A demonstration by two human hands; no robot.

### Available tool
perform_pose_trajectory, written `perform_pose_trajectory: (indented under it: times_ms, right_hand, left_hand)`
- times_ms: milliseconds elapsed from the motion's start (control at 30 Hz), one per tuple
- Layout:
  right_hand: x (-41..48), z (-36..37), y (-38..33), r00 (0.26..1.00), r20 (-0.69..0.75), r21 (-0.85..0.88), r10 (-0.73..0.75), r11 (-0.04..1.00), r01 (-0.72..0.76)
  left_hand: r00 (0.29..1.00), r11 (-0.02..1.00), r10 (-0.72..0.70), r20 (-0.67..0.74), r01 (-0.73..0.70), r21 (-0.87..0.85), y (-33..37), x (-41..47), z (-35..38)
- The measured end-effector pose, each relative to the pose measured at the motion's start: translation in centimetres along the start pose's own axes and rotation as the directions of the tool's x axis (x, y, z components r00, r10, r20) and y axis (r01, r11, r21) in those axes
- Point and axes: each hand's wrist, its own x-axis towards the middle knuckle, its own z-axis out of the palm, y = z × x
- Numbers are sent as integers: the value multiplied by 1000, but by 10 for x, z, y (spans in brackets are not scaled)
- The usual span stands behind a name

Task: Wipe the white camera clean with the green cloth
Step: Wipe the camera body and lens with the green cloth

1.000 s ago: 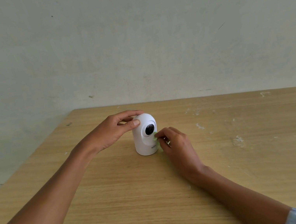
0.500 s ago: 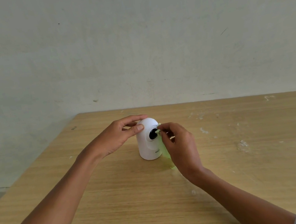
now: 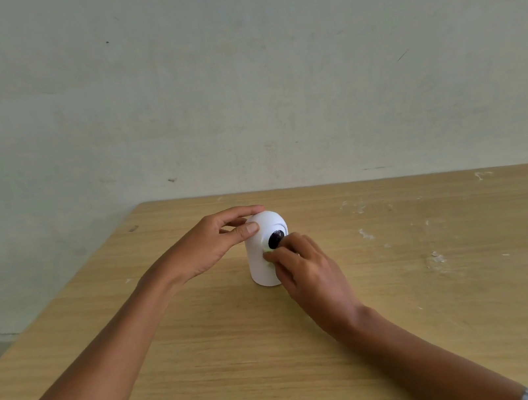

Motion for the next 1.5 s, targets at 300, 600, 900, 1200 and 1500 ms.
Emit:
perform_pose_trajectory:
  times_ms: [300,600,900,1200,1500]
  right_hand:
    - [4,-3,-5,1000,-26,18,-2,1000,2]
    - [-4,3,14,989,20,58,149,987,-150]
    - [5,-6,15,938,17,249,346,907,-339]
    - [3,-6,-6,781,145,549,607,607,-574]
    - [5,-6,-6,716,117,611,688,519,-598]
  left_hand:
    - [1000,1000,-1,2,1,5,1,-1,0]
    - [1000,1000,1,2,-1,14,1,0,-1]
    - [1000,1000,-10,17,10,5,1,0,-2]
    - [1000,1000,-6,11,6,-1,1,-1,-1]
    - [1000,1000,-10,10,10,3,2,-1,-1]
